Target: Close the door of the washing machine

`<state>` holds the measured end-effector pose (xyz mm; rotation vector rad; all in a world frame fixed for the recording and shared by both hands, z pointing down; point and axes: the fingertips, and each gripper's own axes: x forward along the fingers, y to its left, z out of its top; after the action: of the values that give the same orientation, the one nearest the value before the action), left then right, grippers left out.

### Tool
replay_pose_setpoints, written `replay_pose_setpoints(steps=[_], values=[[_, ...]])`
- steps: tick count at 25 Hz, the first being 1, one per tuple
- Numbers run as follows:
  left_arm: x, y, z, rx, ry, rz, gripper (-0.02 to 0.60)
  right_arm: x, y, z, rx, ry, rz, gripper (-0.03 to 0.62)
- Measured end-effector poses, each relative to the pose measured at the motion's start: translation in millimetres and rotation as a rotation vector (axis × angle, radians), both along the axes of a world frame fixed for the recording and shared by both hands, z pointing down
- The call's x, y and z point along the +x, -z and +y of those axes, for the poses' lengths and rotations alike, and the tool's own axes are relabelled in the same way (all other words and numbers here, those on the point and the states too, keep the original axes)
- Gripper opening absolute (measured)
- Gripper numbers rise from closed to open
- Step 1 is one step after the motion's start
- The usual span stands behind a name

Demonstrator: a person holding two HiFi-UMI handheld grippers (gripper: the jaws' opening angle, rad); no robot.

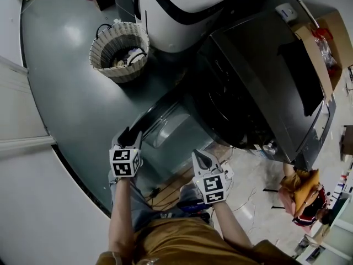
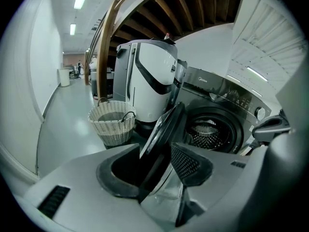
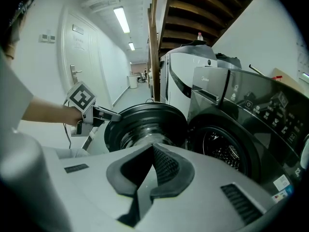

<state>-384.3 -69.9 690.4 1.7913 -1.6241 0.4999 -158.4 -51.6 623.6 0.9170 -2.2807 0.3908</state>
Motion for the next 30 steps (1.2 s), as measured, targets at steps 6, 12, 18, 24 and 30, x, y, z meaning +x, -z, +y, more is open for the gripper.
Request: replay_pose_setpoints(steps=[6,12,18,24,30], values=[[6.4,-0.4,3.3,-0.022,0.012,-0.008,0.218,19.1,6.2,-1.2,0.015,-0.026,-0.016,0.014],[16.8,-1.1,8.0,-0.034,0.026,-0.005,0.218,35.8,9.1,3.0,0.009,-0.04,-0.022,0.014],[32.3,-1.2,15.8,-0.049,0.041,-0.015,0.216,56.3,12.5,10.7,0.016,-0.04,-0.028,0.014],[53.5,-3.7,25.3,-0.075,0.025,-0.036,0.215,78.8,16.9,15.6,0.014,-0.043,-0.031,0.014],[76.2,-3.4,33.7,-0.092,0.008,-0.049,0.212,103.2,24.3,19.1,0.023,-0.064,-0.032,0.014]])
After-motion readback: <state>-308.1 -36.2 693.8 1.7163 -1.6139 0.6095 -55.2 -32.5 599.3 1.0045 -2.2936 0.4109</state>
